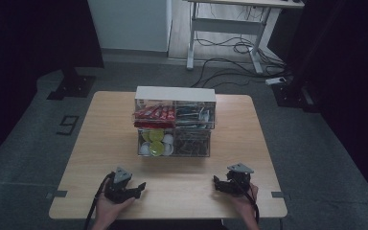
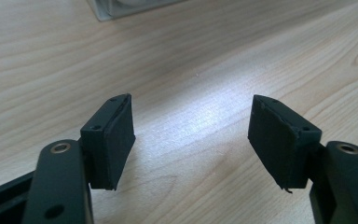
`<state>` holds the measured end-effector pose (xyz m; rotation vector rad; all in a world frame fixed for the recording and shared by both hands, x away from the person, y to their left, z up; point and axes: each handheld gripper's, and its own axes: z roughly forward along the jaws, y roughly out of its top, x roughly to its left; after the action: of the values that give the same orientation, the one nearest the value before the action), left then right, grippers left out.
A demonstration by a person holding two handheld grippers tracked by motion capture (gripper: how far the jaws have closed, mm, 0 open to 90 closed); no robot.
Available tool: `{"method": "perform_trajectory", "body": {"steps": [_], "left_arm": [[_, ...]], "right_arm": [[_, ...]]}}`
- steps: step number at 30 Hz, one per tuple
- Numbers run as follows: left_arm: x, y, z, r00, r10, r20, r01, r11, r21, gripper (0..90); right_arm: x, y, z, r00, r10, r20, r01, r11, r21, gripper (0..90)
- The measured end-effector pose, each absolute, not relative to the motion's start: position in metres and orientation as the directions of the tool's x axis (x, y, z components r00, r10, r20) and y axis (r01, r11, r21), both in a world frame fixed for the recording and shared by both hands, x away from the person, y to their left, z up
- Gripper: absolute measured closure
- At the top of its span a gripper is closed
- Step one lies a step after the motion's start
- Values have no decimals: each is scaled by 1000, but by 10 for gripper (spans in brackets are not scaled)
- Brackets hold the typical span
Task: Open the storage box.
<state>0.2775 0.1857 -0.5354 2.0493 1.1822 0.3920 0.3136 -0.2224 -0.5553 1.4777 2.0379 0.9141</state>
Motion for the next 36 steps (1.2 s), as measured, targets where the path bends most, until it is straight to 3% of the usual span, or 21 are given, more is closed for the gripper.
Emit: {"method": "perform_trajectory", "body": {"steps": [17,32,36], "left_arm": [[277,183,-535,547,829,-120,628,-312,713,314],[278,186,-534,534,839,-104,626,-309,716,313],[277,189,-532,531,840,-109,624,-301,721,314]], "right_arm": [[310,-226,-554,-325,945,28,622,191,759,288],[301,-230,-546,-340,936,87,583,137,801,526],[296,-232,-535,-366,922,126,554,108,826,637]]}}
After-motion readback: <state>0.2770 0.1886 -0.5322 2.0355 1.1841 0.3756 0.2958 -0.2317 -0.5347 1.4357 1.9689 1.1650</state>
